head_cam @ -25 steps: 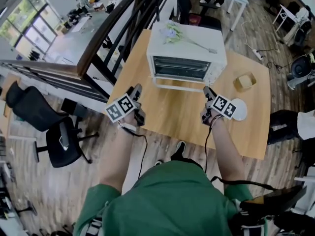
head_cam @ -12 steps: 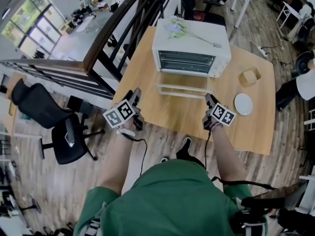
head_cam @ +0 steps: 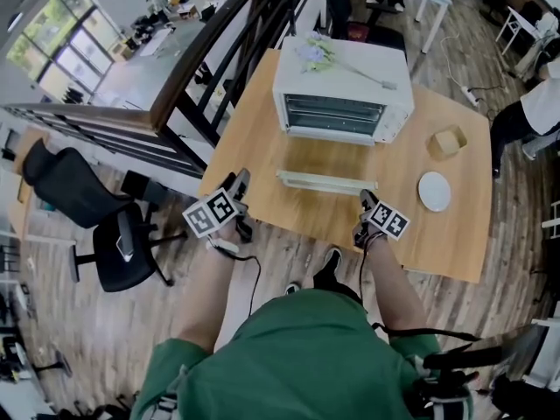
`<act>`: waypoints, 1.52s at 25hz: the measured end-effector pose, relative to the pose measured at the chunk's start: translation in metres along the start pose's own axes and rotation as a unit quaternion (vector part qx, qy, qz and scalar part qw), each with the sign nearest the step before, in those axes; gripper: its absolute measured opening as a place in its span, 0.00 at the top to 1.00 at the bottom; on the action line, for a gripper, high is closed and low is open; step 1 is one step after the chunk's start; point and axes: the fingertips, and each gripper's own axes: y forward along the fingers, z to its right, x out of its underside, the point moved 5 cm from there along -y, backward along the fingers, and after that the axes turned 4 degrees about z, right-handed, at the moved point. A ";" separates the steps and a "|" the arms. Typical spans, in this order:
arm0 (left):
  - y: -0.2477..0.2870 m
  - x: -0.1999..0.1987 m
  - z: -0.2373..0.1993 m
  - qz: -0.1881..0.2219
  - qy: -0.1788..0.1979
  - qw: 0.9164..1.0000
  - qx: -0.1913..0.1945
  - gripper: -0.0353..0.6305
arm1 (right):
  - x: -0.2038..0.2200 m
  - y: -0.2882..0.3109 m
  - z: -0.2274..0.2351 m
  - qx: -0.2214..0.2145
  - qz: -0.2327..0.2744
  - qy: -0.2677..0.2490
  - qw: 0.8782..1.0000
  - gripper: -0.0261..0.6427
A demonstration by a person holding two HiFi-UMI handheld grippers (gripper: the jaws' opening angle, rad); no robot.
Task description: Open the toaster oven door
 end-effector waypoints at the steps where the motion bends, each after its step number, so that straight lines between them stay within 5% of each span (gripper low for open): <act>1: 0.001 0.001 0.000 -0.001 -0.001 1.000 0.001 0.64 | 0.004 0.002 0.003 0.004 -0.006 0.004 1.000 0.79; 13: 0.003 -0.002 0.005 0.004 -0.008 1.000 0.012 0.63 | 0.029 -0.008 0.021 0.038 -0.061 0.000 0.997 0.82; 19: 0.001 0.000 0.014 0.012 -0.011 0.999 0.028 0.64 | -0.008 -0.044 0.013 0.064 0.003 -0.015 0.998 0.82; 24: 0.003 -0.001 0.032 0.019 -0.009 0.998 0.057 0.63 | -0.064 -0.075 -0.032 0.029 0.080 -0.071 0.994 0.78; 34: -0.025 -0.018 0.085 0.056 0.065 0.989 0.121 0.64 | -0.109 -0.145 -0.159 -0.061 0.171 -0.248 0.951 0.75; 38: -0.043 -0.023 0.108 0.076 0.152 0.977 0.132 0.63 | -0.110 -0.170 -0.194 -0.087 0.194 -0.290 0.933 0.75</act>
